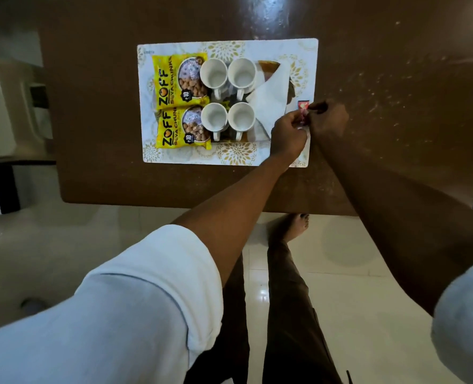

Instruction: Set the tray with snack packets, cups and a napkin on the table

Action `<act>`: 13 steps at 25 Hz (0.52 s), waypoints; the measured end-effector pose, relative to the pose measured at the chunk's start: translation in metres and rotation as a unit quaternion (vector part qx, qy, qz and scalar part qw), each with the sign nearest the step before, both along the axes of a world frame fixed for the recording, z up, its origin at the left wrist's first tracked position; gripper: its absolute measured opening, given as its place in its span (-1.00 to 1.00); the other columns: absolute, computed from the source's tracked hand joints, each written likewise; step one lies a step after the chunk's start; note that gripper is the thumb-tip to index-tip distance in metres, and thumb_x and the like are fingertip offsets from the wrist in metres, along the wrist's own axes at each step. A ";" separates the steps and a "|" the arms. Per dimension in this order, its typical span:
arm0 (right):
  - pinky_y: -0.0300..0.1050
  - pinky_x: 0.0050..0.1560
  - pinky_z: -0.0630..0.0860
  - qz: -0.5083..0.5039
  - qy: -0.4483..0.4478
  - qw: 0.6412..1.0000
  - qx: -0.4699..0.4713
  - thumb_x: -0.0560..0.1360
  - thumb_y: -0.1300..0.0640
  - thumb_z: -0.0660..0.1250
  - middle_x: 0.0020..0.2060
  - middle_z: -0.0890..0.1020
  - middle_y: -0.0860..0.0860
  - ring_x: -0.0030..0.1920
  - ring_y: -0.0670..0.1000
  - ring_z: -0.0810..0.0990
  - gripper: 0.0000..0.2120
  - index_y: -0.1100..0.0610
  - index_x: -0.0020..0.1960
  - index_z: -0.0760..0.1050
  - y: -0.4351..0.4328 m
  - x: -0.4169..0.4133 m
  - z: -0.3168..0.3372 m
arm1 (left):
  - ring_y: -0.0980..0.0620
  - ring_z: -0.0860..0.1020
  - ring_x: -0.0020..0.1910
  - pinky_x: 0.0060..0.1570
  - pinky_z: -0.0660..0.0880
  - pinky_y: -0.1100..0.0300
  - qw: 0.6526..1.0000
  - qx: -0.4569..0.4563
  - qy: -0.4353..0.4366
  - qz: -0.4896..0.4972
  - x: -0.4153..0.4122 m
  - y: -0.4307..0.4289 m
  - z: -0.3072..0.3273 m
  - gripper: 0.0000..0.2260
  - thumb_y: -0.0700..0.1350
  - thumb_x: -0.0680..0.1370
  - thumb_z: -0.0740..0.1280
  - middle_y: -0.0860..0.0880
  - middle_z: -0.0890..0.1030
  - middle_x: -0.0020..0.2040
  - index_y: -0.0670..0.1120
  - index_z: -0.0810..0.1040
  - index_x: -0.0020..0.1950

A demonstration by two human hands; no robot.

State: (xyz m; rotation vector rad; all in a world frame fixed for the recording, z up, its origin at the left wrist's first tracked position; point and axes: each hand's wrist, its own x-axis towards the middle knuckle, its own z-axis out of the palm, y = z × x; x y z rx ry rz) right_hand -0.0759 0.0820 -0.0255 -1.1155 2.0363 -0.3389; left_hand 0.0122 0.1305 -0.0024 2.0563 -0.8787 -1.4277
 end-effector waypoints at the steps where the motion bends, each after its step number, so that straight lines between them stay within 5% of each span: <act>1: -0.29 -0.05 0.48 0.000 0.000 1.000 -0.001 0.54 0.15 0.44 0.09 0.73 0.05 -0.04 -0.09 0.64 -0.78 0.13 0.17 0.69 -0.003 0.000 0.000 | -0.16 0.59 0.27 0.32 0.52 -0.01 1.000 -0.006 0.004 0.001 -0.001 0.000 0.001 -0.66 -0.29 0.60 0.33 -0.15 0.64 0.28 -0.19 0.55 0.38; 13: -0.22 0.01 0.61 -0.021 0.000 1.000 -0.008 0.52 0.05 0.48 0.05 0.72 0.02 -0.03 -0.06 0.68 -0.75 0.12 0.16 0.68 -0.002 0.002 -0.004 | -0.17 0.53 0.36 0.38 0.47 -0.09 0.999 -0.011 0.040 -0.029 0.000 0.003 0.001 -0.61 -0.24 0.64 0.28 -0.14 0.57 0.39 -0.15 0.45 0.48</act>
